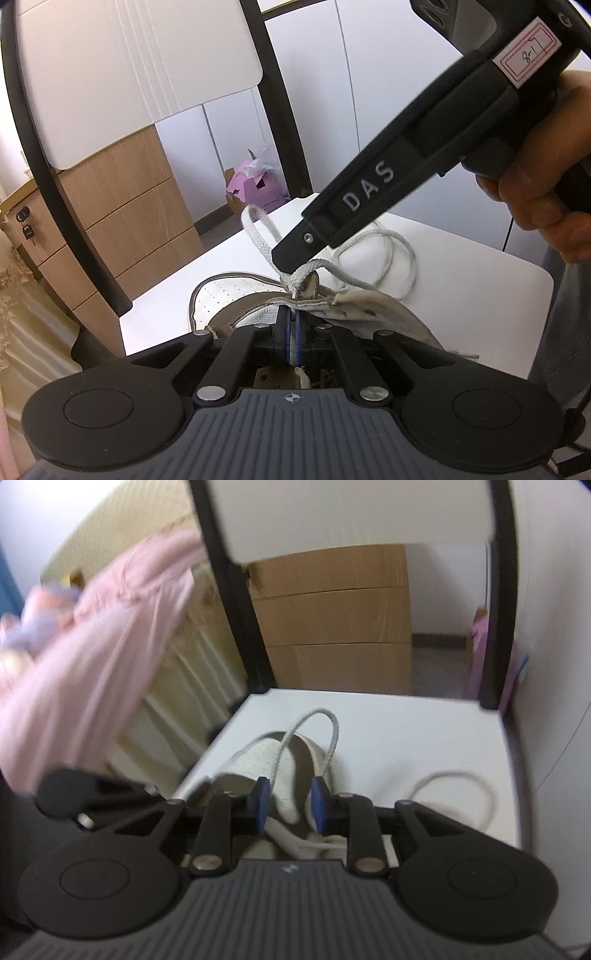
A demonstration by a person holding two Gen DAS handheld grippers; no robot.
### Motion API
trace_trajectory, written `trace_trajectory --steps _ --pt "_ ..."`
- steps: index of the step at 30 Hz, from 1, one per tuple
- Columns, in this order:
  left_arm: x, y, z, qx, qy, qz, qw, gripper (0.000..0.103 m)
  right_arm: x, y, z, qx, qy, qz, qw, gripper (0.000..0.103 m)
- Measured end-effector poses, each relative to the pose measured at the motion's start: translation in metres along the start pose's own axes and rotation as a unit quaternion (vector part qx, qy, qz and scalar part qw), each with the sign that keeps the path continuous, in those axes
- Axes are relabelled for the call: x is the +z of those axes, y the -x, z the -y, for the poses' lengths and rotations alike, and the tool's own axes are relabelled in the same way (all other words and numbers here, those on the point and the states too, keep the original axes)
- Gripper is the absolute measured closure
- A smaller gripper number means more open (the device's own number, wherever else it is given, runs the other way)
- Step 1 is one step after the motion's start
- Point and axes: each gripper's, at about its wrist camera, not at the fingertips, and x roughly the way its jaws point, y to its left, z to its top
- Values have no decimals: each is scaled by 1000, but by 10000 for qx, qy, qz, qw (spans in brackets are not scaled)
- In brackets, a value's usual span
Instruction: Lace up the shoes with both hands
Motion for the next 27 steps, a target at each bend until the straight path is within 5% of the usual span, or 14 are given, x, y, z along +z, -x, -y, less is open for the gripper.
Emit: trace_trajectory --steps 12,27 --pt "3 2 11 144 -168 -31 9997 99 -4 -6 -25 -310 1370 -173 9899 79" --pt "3 3 15 164 -147 -52 9997 99 -5 -12 -11 234 457 -311 9982 88"
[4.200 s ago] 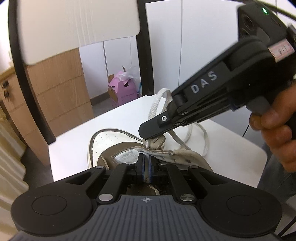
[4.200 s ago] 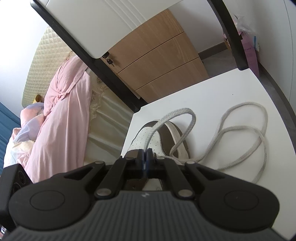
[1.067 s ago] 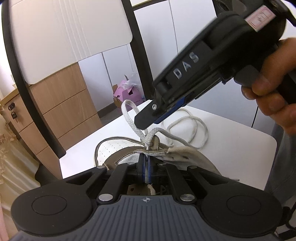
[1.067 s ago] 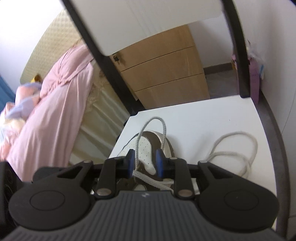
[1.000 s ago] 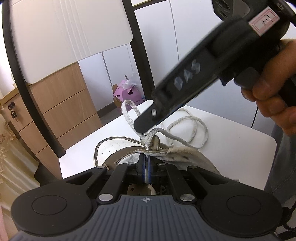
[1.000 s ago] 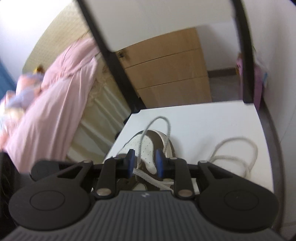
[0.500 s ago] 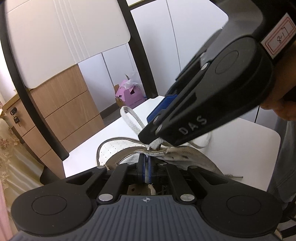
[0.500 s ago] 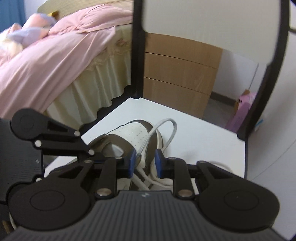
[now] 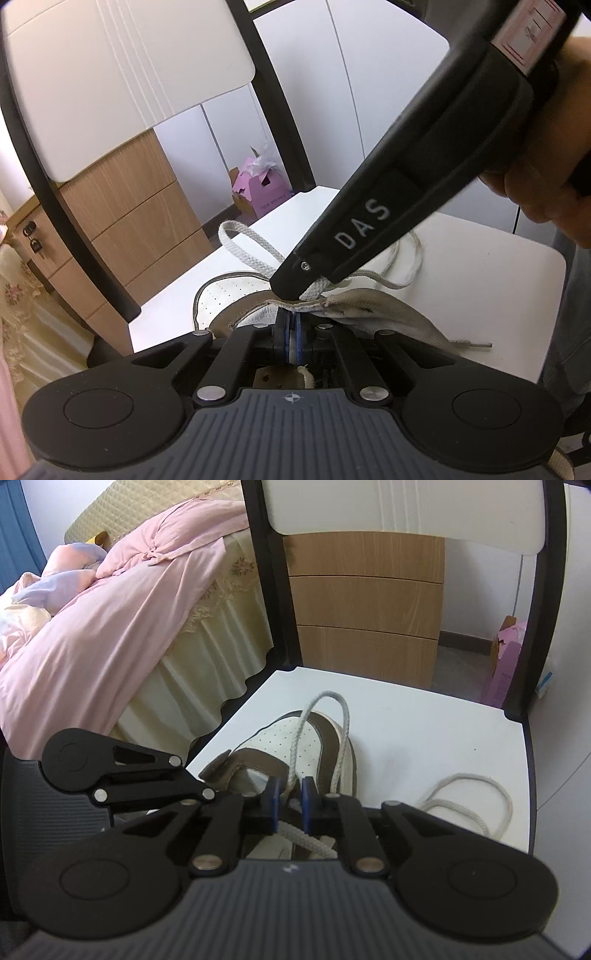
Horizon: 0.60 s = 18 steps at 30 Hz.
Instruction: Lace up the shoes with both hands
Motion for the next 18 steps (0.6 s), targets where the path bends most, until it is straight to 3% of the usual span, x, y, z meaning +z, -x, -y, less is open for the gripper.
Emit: trace_trajectory --steps 5,10,18 --pt "2 2 0 -18 109 -13 9999 99 1 0 -1 -143 128 -1 9998 81" --pt "4 3 -5 -119 334 -52 9994 99 1 0 7 -263 18 7 9997 61" --pt "2 0 -13 -221 547 -33 9983 100 -5 32 6 -388 -230 439 9980 52"
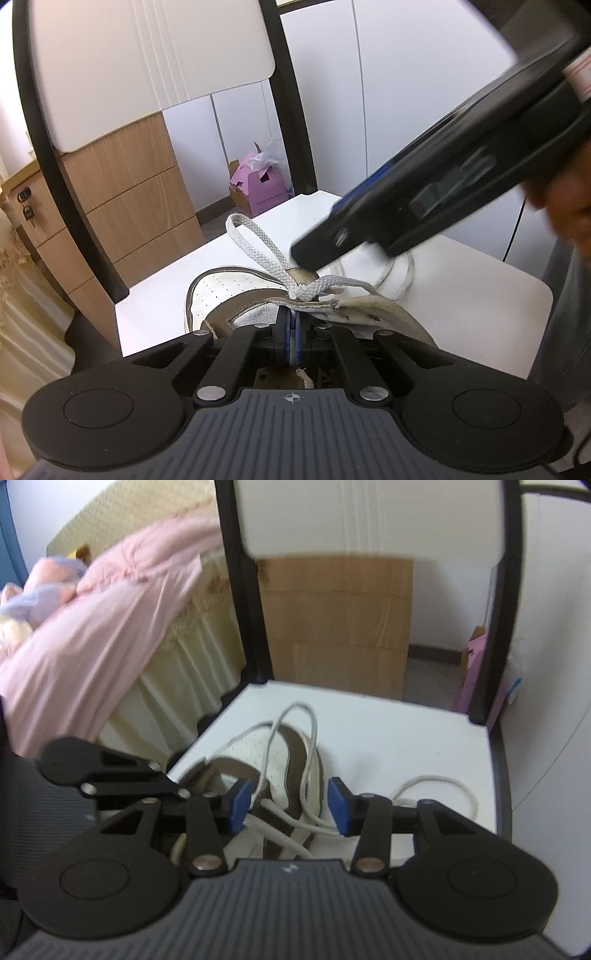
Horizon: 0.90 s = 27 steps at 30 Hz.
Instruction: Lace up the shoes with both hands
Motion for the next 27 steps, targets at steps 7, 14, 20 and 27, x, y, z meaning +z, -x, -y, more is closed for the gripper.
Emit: trace_trajectory --steps 7,14,20,27 --pt "-1 -2 -9 -153 61 -11 9999 100 -27 48 -14 10 -431 7 9991 51" --pt "0 -4 -12 -204 106 -24 9997 100 -51 45 -35 -14 -291 -305 9991 51" --pt "-1 -3 -24 -155 512 -49 9986 100 -54 21 -29 -375 -484 -114 9981 42" --pt "-2 -1 -28 -223 685 4 9974 100 -53 11 -33 -636 -314 -123 9974 43"
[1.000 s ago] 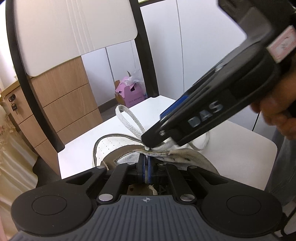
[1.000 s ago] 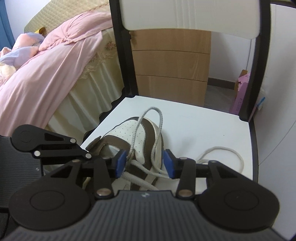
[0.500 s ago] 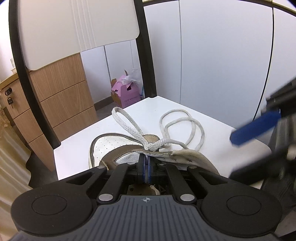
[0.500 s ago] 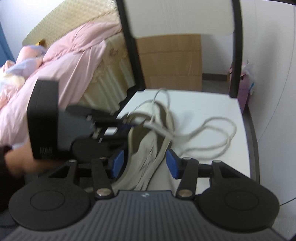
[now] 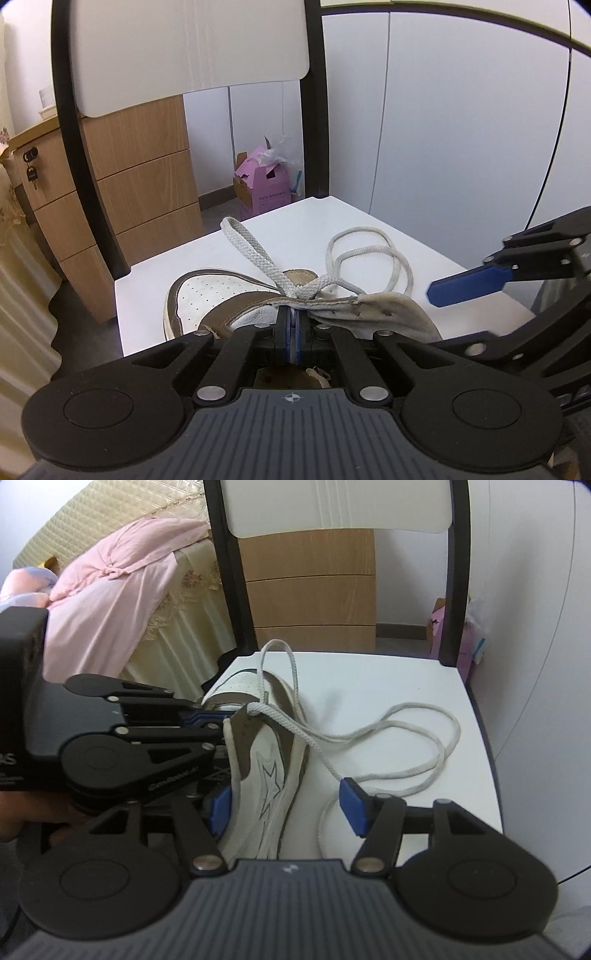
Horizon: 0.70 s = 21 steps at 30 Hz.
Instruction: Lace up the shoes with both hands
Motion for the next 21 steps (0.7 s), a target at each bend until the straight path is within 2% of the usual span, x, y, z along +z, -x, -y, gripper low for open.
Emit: trace_trajectory --steps 3,6,10,14,21 --pt "0 2 -3 -50 130 38 9999 100 -3 -7 0 -53 95 211 9997 44" --pt "0 4 -3 -35 199 105 9997 100 -7 -18 9 -29 -169 373 9992 44" --pt "2 9 -5 -34 344 159 9993 101 -6 -26 13 -194 -345 458 9982 45" --pt "3 16 -2 -36 324 207 9993 102 -5 -27 17 -359 -414 537 9970 50" --pt "5 35 -6 -83 498 517 9974 103 -8 -24 24 -728 -709 603 9930 56"
